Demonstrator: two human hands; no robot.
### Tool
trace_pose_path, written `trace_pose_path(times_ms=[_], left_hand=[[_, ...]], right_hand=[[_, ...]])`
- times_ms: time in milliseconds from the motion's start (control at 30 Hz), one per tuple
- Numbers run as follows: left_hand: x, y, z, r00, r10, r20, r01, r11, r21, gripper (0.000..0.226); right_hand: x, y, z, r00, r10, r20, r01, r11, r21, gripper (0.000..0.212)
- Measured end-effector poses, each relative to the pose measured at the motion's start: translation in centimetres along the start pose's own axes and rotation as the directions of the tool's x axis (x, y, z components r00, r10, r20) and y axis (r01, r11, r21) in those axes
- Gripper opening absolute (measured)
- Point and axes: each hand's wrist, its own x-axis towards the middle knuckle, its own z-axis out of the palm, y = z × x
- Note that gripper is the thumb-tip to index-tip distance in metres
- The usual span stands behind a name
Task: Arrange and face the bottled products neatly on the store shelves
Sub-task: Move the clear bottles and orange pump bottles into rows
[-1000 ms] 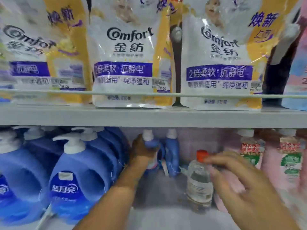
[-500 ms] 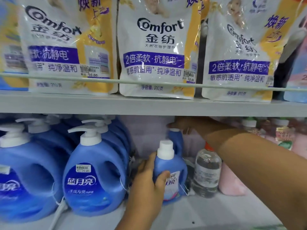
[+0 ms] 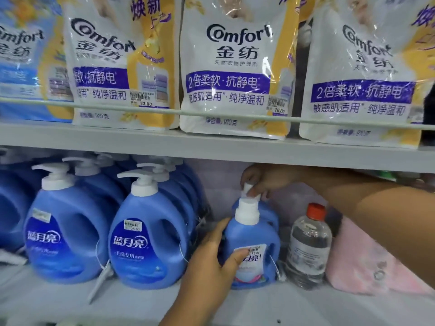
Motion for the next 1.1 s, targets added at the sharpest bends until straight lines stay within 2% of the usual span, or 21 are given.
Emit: trace_pose_path(times_ms=[200, 300, 400, 500, 567, 700, 867, 967, 1100], left_hand=[[0.6, -0.7, 0.6, 0.999, 0.033, -0.007, -0.033, 0.995, 0.097, 0.073], [0.1, -1.0, 0.6, 1.0, 0.014, 0.01, -0.014, 0.997, 0.074, 0.081], [0.2, -1.3, 0.7, 1.0, -0.005, -0.001, 0.005, 0.998, 0.065, 0.074], [0.5, -1.6, 0.9, 1.0, -0.009, 0.004, 0.009, 0.997, 0.072, 0.051], [0.4, -1.7, 0.9, 1.0, -0.003, 0.006, 0.003, 0.997, 0.076, 0.046], [0.4, -1.8, 0.9, 1.0, 0.016, 0.012, -0.017, 0.997, 0.071, 0.044], [0.4, -2.2, 1.0, 1.0, 0.01, 0.02, -0.01, 1.0, 0.014, 0.053], [0.2, -2.6, 1.3, 1.0, 0.017, 0.017, -0.018, 0.999, 0.039, 0.057], [0.1, -3.0, 1.4, 0.999, -0.019, 0.032, 0.019, 1.0, 0.007, 0.054]], right_hand=[[-0.7, 0.9, 0.9, 0.998, -0.064, -0.003, 0.064, 0.997, 0.048, 0.014], [-0.8, 1.0, 1.0, 0.997, -0.076, -0.005, 0.076, 0.994, 0.072, 0.015], [-1.1, 1.0, 1.0, 0.997, -0.078, -0.009, 0.078, 0.992, 0.103, 0.015], [-0.9, 1.2, 1.0, 0.998, -0.064, -0.012, 0.065, 0.99, 0.126, 0.017], [-0.9, 1.3, 1.0, 0.998, -0.06, -0.016, 0.062, 0.99, 0.129, 0.019], [-1.0, 1.4, 1.3, 0.998, -0.049, -0.045, 0.055, 0.988, 0.142, 0.021], [-1.5, 1.1, 1.7, 0.998, -0.012, -0.057, 0.022, 0.983, 0.181, 0.024], [-1.7, 0.8, 1.7, 0.998, 0.002, -0.064, 0.01, 0.981, 0.192, 0.02], [-2.5, 0.8, 1.6, 0.998, 0.032, -0.062, -0.016, 0.969, 0.247, 0.029]])
